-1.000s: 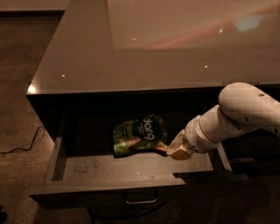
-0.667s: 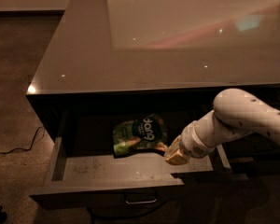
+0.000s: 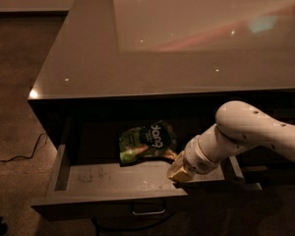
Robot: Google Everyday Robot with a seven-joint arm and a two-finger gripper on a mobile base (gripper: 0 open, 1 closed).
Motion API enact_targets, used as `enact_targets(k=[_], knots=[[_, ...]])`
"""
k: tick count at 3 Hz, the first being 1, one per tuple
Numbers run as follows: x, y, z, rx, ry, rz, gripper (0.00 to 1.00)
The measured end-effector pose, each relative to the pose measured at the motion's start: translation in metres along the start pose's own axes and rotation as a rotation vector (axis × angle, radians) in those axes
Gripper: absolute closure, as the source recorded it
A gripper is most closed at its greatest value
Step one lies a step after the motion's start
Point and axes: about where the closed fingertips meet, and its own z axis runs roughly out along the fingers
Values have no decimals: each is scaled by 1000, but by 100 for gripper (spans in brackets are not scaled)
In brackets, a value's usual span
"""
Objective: Open top drawer
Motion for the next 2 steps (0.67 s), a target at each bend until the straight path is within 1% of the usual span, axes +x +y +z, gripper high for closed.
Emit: enact_targets(k=[2], knots=[[10, 27, -14, -3, 47, -12, 100]])
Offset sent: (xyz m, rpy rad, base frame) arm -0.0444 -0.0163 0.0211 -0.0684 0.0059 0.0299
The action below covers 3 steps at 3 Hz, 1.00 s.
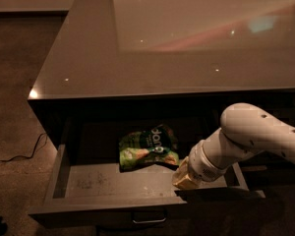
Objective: Open top drawer
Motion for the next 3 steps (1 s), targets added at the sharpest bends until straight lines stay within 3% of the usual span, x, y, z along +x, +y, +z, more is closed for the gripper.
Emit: enact_targets(k=[3], knots=[[10, 12, 5, -43, 11, 10, 100]])
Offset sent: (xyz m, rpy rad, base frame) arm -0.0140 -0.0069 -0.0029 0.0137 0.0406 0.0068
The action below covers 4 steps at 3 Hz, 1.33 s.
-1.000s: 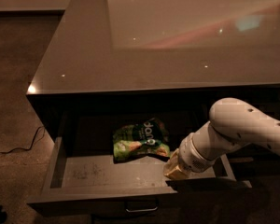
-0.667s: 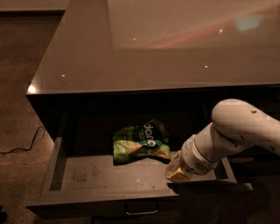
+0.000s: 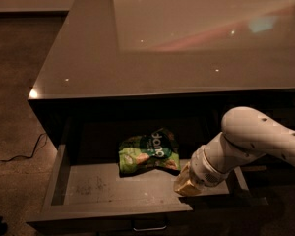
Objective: Open top drawer
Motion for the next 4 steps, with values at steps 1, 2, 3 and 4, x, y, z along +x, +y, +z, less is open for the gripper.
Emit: enact_targets(k=[1, 2, 3, 4], knots=[[6, 4, 3, -12, 15, 9, 100], [9, 6, 3, -17, 27, 14, 100], [15, 9, 2, -18, 39, 26, 100], [15, 8, 1, -18, 39, 26, 100]])
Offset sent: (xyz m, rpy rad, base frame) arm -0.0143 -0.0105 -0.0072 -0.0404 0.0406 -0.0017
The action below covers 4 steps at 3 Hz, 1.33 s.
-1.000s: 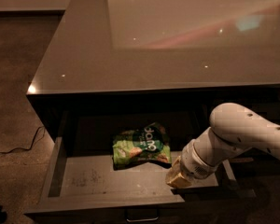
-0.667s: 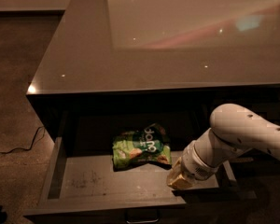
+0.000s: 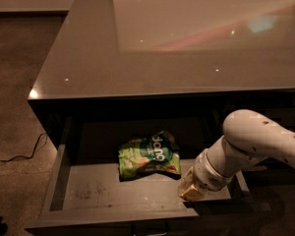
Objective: Open top drawer
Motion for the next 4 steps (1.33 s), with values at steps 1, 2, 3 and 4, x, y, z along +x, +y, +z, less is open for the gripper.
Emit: enact_targets(k=[1, 2, 3, 4], knots=[[-2, -4, -4, 5, -16, -5, 100], [-2, -4, -4, 5, -16, -5, 81], [-2, -4, -4, 5, -16, -5, 59], [-2, -4, -4, 5, -16, -5, 35]])
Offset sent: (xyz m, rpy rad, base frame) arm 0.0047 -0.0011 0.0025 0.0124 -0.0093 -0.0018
